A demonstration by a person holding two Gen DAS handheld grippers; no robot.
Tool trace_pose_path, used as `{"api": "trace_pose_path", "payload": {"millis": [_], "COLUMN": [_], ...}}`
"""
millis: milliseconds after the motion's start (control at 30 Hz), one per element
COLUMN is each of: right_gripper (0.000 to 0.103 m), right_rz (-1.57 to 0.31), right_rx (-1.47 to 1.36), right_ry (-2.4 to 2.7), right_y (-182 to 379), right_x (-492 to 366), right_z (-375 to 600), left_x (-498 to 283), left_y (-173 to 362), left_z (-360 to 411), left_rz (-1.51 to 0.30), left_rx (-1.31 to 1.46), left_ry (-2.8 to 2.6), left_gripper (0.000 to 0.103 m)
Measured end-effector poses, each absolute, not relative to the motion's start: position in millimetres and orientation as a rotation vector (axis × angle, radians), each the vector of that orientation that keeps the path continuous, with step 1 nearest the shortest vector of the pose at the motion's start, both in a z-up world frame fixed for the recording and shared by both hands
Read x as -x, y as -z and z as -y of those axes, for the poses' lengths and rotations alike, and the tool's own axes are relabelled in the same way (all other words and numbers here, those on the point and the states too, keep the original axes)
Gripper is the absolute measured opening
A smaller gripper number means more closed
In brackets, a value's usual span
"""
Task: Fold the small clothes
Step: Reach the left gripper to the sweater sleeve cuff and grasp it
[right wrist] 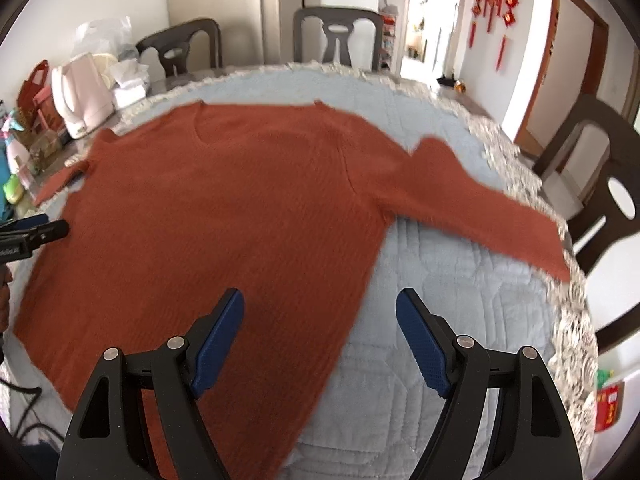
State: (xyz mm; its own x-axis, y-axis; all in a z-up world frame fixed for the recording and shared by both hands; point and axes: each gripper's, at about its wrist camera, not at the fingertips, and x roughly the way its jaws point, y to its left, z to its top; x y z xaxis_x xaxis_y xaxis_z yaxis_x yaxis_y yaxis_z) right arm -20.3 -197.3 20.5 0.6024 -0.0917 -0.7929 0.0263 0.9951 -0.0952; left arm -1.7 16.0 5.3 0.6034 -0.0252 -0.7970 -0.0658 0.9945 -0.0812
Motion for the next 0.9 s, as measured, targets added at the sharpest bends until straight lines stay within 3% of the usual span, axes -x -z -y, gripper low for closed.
{"api": "trace_pose_path", "payload": {"millis": [300,533,767,900], "right_gripper": [0.078,0.078,0.078,0.078], "right_rz": [-0.924,-0.934,-0.960,-0.985], "right_rx": [0.071,0.070,0.070,0.077], "right_ry": [-0.013,-0.033,-0.024,-0.016], "right_y": [-17.1,-13.6,-8.4,-2.5], "right_x": [-7.5,-25.3,-34.4,-37.0], "right_z": [177.9,169.2,168.5,169.3], "left_x": [-12.3,-30.5,-36.5,-35.2], "left_y": [-34.4,-21.7,-5.3,3.9], "left_z": [-83.8,-147.9,-171.7,-179.1], "left_rz": [-0.826,-0.833,-0.860,-0.880], "left_rx": [0.168,0.183,0.227,0.252], "left_ry": [-0.182,-0.347,-0.379,-0.381], "left_gripper": [0.093,0.093,0.083,0.072]}}
